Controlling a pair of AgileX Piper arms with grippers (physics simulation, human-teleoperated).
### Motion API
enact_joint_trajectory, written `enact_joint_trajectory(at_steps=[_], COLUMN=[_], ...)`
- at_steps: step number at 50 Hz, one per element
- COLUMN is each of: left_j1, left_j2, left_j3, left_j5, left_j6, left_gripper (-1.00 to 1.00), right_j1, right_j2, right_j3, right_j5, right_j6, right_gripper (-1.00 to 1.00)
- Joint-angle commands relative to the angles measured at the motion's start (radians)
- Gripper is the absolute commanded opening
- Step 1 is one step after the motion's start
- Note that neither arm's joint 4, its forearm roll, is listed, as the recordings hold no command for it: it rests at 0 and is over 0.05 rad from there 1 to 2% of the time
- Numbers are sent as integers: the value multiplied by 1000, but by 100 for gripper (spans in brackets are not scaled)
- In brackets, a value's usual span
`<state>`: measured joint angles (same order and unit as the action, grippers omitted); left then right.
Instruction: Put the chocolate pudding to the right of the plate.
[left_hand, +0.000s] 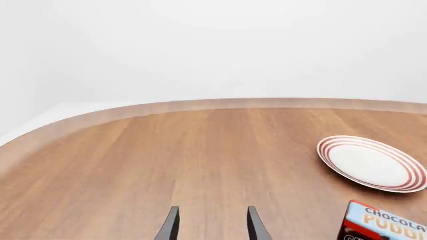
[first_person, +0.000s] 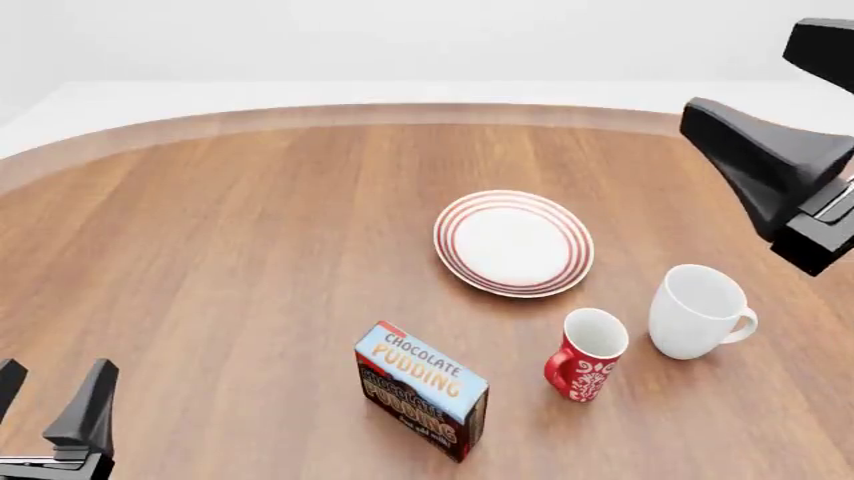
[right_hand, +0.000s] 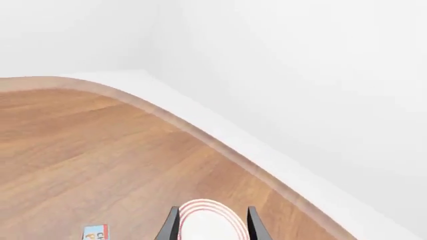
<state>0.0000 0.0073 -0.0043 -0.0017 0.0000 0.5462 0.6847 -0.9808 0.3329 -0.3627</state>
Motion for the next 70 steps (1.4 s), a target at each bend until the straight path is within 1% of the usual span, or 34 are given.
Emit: enact_joint_trajectory(at_steps=[1, 5, 6, 8, 10, 11, 17, 19, 21, 23, 27, 28, 29, 33, 36, 38, 41, 46, 49, 53, 54, 57, 62, 63, 70], left_j1=[0, 0, 0, 0, 0, 0, 0, 0, 0, 0, 0, 0, 0, 0, 0, 0, 0, 0, 0, 0, 0, 0, 0, 0, 0], left_j2=[0, 0, 0, 0, 0, 0, 0, 0, 0, 0, 0, 0, 0, 0, 0, 0, 0, 0, 0, 0, 0, 0, 0, 0, 0], left_j3=[0, 0, 0, 0, 0, 0, 0, 0, 0, 0, 0, 0, 0, 0, 0, 0, 0, 0, 0, 0, 0, 0, 0, 0, 0], left_j5=[0, 0, 0, 0, 0, 0, 0, 0, 0, 0, 0, 0, 0, 0, 0, 0, 0, 0, 0, 0, 0, 0, 0, 0, 0], left_j6=[0, 0, 0, 0, 0, 0, 0, 0, 0, 0, 0, 0, 0, 0, 0, 0, 0, 0, 0, 0, 0, 0, 0, 0, 0], left_gripper=[100, 100, 100, 100, 100, 100, 100, 100, 100, 100, 100, 100, 100, 100, 100, 100, 100, 100, 100, 100, 100, 100, 100, 100, 100], right_j1=[27, 40, 62, 88, 86, 87, 90, 91, 104, 113, 107, 113, 109, 103, 99, 101, 97, 103, 121, 135, 138, 144, 160, 161, 167], right_j2=[68, 96, 120, 144, 131, 134, 151, 163, 179, 183, 193, 202, 205, 207, 214, 224, 235, 254, 280, 291, 294, 301, 309, 315, 318], right_j3=[-51, -69, -72, -84, -75, -79, -85, -84, -92, -88, -81, -86, -81, -84, -82, -92, -85, -79, -66, -46, -48, -40, -19, -13, 37], right_j5=[9, 13, 15, 23, 20, 24, 40, 29, 32, 29, 20, 20, 17, 31, 32, 43, 28, 13, -10, -28, -24, -30, -44, -48, -76], right_j6=[-31, -26, -56, -52, -87, -80, -83, -84, -72, -79, -81, -71, -76, -68, -74, -62, -71, -58, -43, -47, -37, -35, -16, 5, 33], right_gripper=[100, 100, 100, 100, 100, 100, 100, 100, 100, 100, 100, 100, 100, 100, 100, 100, 100, 100, 100, 100, 100, 100, 100, 100, 100])
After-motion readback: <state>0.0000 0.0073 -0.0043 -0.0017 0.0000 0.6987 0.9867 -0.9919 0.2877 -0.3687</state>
